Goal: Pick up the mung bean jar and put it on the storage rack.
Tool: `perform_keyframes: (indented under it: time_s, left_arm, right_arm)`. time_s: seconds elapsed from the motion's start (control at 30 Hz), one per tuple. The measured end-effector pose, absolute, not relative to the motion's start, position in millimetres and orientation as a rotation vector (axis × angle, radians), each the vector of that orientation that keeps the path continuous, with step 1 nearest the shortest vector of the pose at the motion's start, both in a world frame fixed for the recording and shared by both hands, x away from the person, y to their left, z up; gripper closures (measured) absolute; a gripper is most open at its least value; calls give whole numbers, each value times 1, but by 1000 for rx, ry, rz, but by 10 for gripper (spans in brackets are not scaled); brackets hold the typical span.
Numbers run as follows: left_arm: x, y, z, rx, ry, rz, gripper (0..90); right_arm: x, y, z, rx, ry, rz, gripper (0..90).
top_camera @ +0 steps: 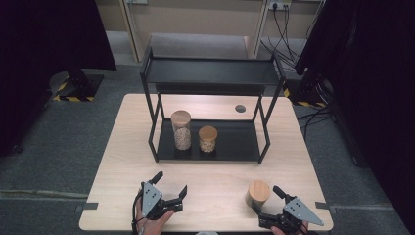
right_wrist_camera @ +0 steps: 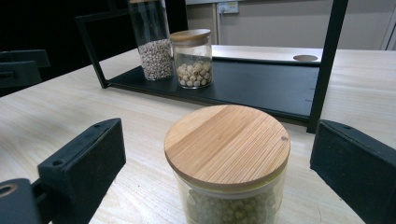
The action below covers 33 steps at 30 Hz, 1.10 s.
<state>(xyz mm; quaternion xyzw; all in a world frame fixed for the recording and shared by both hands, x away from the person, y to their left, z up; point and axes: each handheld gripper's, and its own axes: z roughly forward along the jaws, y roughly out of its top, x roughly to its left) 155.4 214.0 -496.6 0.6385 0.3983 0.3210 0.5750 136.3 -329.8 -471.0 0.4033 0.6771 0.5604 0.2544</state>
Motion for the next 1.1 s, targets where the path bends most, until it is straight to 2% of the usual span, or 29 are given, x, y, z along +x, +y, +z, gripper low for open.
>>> perform_keyframes:
  time_s: [1.1]
  left_arm:
    - [156, 214, -497, 1502, 928, 748, 33]
  right_arm:
    - [150, -316, -479, 1097, 1867, 1431, 87]
